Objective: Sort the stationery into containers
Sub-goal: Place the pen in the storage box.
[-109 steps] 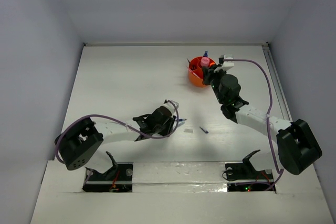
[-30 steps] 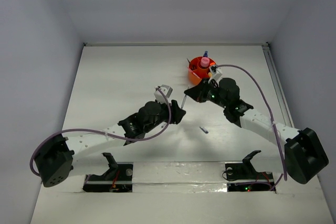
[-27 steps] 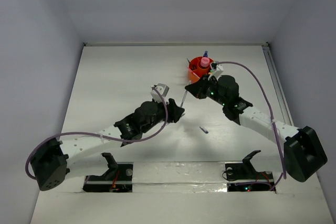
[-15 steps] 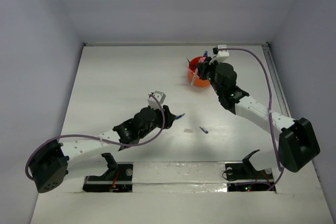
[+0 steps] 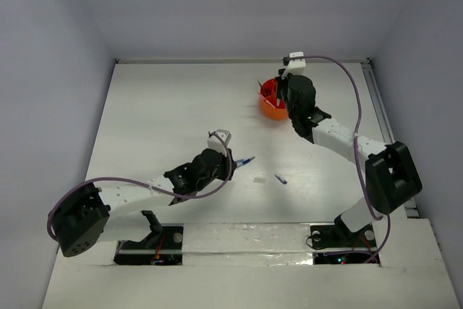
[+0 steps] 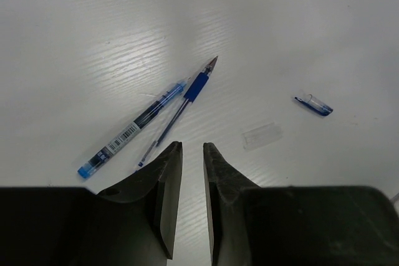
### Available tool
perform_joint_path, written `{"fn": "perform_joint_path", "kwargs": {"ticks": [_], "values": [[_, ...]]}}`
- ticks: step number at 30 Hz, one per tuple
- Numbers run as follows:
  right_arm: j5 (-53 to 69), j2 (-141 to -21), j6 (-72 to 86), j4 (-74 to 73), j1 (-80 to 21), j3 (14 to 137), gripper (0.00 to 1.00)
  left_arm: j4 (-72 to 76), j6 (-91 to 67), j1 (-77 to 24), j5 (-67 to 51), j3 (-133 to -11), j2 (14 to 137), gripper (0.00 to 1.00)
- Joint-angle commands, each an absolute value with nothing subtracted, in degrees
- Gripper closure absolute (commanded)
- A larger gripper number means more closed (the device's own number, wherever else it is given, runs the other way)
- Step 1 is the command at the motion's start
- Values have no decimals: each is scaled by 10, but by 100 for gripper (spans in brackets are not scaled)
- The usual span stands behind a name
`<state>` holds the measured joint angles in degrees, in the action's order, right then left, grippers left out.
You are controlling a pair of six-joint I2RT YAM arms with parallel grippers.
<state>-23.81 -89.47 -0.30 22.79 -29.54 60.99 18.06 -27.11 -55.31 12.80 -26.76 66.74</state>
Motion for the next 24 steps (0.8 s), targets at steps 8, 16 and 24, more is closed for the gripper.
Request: {"fn": "perform_joint_path", "kwargs": {"ticks": [8,16,24], "values": [[-255,-939,-43,294,-284,657,100,174,-249,-548,156,-298,704,83],[-238,-944,-10,302,-284,630,98,167,-235,-538,160,-311,732,81],[-242,-919,18,283,-284,617,70,169,-214,-538,135,-319,759,79]]}}
